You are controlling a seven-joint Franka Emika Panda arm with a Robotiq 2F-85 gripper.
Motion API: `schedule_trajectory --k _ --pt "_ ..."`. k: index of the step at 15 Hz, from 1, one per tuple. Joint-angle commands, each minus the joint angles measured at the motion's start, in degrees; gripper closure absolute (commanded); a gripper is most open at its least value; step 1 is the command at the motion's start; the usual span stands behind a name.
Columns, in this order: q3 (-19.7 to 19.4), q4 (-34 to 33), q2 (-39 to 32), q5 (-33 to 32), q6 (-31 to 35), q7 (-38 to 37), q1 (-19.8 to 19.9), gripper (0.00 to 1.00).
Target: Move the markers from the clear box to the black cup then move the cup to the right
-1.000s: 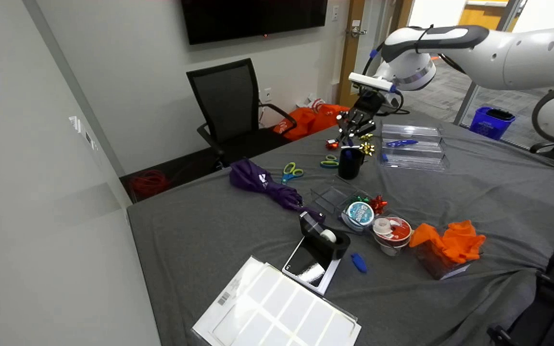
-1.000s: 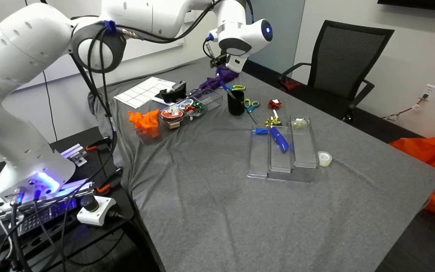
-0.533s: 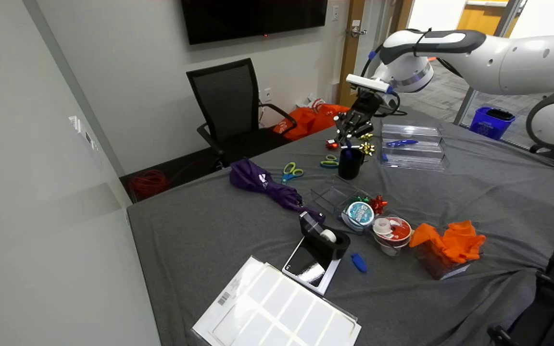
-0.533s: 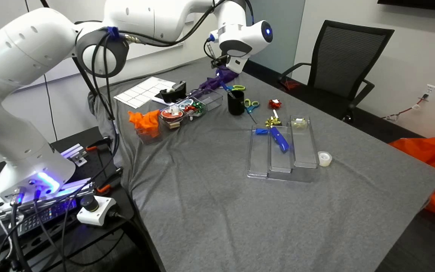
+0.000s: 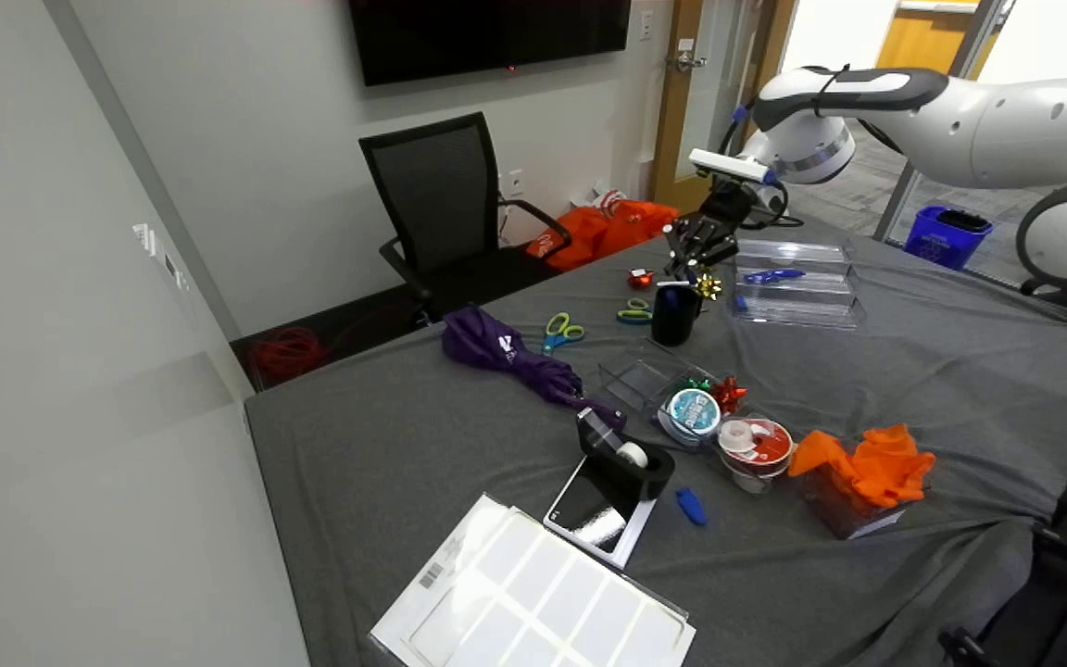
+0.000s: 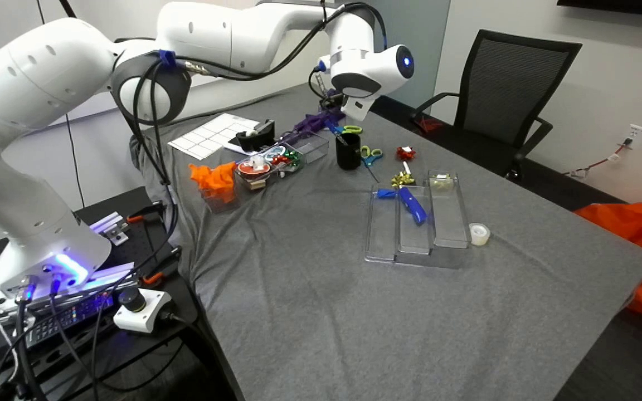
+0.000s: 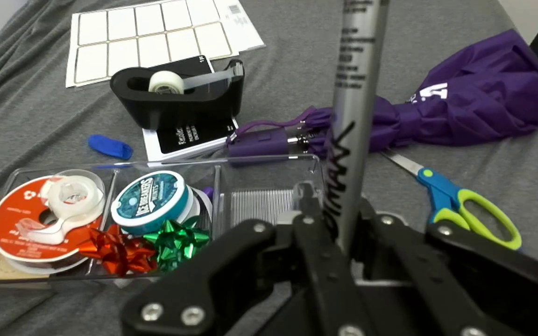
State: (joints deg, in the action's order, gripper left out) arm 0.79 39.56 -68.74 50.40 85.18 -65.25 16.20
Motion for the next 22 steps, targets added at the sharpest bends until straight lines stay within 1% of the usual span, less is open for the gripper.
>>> schedule_trajectory --k 1,5,7,12,15,22 --pt "2.0 -4.2 -3.8 -0.3 -1.4 0.2 3.2 0.96" --pt "4.3 -6.6 -7.0 0.5 -0.2 4.4 4.5 0.96" --pt "5.9 -8.1 -8.8 1.3 0.7 6.5 4.6 0.96" --pt "8.3 -11.7 -12.4 1.0 2.2 9.2 4.2 0.96" --pt "8.7 -13.6 -13.9 0.5 3.2 9.3 4.2 0.96" --pt "8.4 -16.0 -16.9 -1.4 6.3 9.5 4.1 0.96"
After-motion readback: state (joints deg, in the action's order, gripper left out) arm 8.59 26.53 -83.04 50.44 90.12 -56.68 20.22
